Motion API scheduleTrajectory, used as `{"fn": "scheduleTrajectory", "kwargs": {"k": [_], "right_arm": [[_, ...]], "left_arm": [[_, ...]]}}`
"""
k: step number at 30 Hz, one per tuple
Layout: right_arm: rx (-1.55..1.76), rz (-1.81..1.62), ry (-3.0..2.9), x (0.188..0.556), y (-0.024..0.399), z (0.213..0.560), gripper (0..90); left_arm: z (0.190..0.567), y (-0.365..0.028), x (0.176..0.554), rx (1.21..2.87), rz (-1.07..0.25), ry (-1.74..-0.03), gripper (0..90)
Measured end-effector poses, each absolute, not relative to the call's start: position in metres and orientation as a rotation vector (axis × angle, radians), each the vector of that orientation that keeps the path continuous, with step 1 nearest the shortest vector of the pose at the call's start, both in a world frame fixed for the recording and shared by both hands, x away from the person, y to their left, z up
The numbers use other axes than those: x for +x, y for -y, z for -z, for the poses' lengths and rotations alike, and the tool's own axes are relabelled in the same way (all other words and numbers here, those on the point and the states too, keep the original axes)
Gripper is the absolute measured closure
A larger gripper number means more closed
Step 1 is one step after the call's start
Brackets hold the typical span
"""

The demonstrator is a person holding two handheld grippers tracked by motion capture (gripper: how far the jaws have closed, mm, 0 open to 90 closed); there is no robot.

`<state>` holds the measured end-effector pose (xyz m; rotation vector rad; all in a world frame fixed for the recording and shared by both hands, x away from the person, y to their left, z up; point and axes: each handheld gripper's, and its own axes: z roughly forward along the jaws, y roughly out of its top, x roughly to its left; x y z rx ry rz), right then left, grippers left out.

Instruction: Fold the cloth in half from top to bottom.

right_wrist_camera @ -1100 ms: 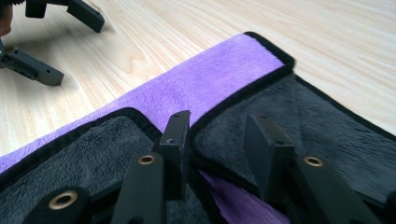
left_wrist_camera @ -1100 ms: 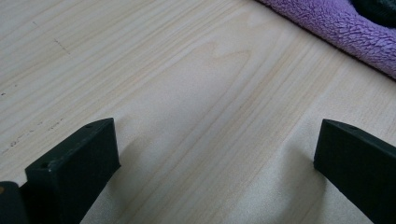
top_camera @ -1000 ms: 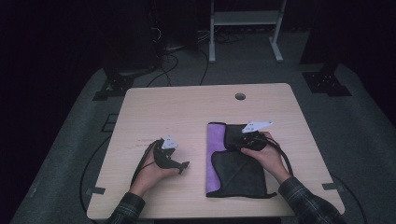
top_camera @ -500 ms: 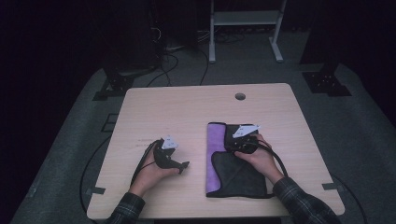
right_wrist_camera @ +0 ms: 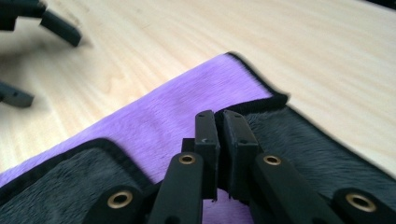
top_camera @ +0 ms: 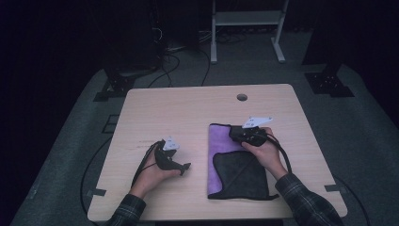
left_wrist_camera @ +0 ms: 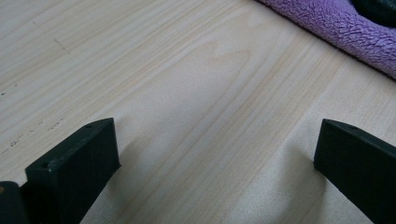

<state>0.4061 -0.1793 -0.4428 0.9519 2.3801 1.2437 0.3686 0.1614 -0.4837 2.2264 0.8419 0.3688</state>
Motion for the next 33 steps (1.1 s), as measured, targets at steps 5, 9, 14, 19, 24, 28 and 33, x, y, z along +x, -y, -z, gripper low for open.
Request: {"fn": "scheduleTrajectory", "kwargs": {"k": [5, 9, 14, 19, 24, 28, 33], "right_arm": [[1.003, -1.273, -2.300, 0.416, 0.197, 0.432, 84.3], [1.048, -1.272, -2.266, 0.424, 0.210, 0.428, 84.3], [1.115, -1.259, -2.210, 0.433, 0.226, 0.427, 84.3], [1.184, -1.182, -2.192, 0.440, 0.239, 0.437, 84.3], [1.228, -1.128, -2.176, 0.451, 0.248, 0.447, 84.4], [1.248, -1.099, -2.176, 0.456, 0.250, 0.453, 84.4], [1.274, -1.043, -2.200, 0.464, 0.250, 0.467, 84.3]], "left_arm": [[0.484, -0.161, 0.369, 2.226, -0.369, -0.842, 0.0], [0.484, -0.161, 0.369, 2.227, -0.369, -0.841, 0.0], [0.484, -0.162, 0.369, 2.231, -0.370, -0.839, 0.0], [0.484, -0.162, 0.369, 2.230, -0.369, -0.840, 0.0], [0.483, -0.162, 0.369, 2.232, -0.369, -0.839, 0.0], [0.484, -0.162, 0.369, 2.232, -0.370, -0.839, 0.0], [0.484, -0.162, 0.369, 2.232, -0.370, -0.839, 0.0]]}}
